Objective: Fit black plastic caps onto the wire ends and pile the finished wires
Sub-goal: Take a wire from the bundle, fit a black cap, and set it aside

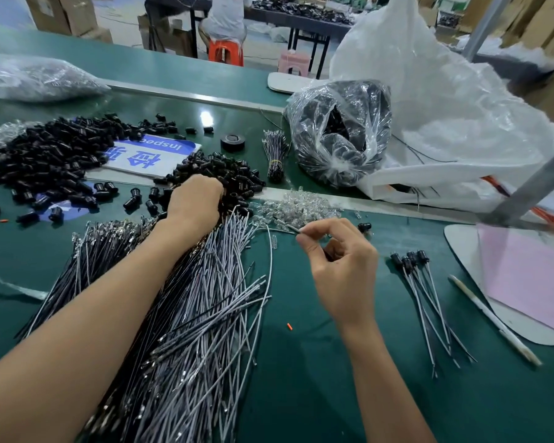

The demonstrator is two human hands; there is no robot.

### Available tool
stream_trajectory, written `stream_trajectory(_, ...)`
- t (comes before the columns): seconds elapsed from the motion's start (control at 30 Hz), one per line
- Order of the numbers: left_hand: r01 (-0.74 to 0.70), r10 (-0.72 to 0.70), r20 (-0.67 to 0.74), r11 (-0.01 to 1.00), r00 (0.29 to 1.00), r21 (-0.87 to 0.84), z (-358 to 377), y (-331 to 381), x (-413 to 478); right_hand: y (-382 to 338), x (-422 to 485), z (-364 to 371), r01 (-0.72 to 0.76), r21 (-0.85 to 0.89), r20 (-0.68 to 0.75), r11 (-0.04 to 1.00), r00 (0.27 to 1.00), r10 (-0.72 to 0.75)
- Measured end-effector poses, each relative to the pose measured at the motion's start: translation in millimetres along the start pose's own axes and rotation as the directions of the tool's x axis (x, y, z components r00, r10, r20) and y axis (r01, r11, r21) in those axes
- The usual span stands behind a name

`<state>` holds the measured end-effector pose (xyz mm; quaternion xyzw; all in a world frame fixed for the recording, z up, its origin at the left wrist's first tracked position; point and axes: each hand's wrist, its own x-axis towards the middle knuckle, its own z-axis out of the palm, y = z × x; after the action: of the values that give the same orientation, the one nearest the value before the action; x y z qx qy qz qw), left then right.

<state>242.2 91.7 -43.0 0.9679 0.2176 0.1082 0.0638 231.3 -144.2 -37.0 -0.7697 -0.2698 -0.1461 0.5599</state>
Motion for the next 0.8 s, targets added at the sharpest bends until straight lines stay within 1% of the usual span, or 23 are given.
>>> stream_trajectory(0.1,0.024,-0.027,-0.046,0.997,0.999,-0.074,1,-3,5,1,0,-1,-0.01,0.002,0.004,1.0,1.0,0.01)
stream_trajectory(0.27,0.107,-0.11,-0.019,0.985,0.994,-0.138,-3,-7,9,1,0,0,-0.013,0.005,0.003,1.0,1.0,0.013)
stream_trajectory(0.37,0.085,-0.095,-0.052,0.982,0.994,-0.17,-3,-5,8,1,0,1,-0.007,-0.002,0.007,1.0,1.0,0.007)
stream_trajectory(0.47,0.091,-0.096,-0.016,0.977,0.995,-0.19,1,-4,6,1,0,1,-0.012,-0.01,0.016,1.0,1.0,0.012)
stream_trajectory(0.63,0.054,-0.066,-0.049,0.977,0.997,-0.207,5,-10,6,0,-1,1,-0.008,-0.02,0.025,1.0,1.0,0.008)
stream_trajectory(0.73,0.03,-0.033,-0.012,0.976,0.999,-0.217,4,-13,6,-1,-1,2,-0.001,-0.019,0.035,1.0,0.999,0.001)
stream_trajectory(0.8,0.025,-0.03,-0.015,0.969,0.999,-0.246,-1,-12,4,-2,-1,1,0.005,-0.022,0.031,1.0,1.0,-0.005)
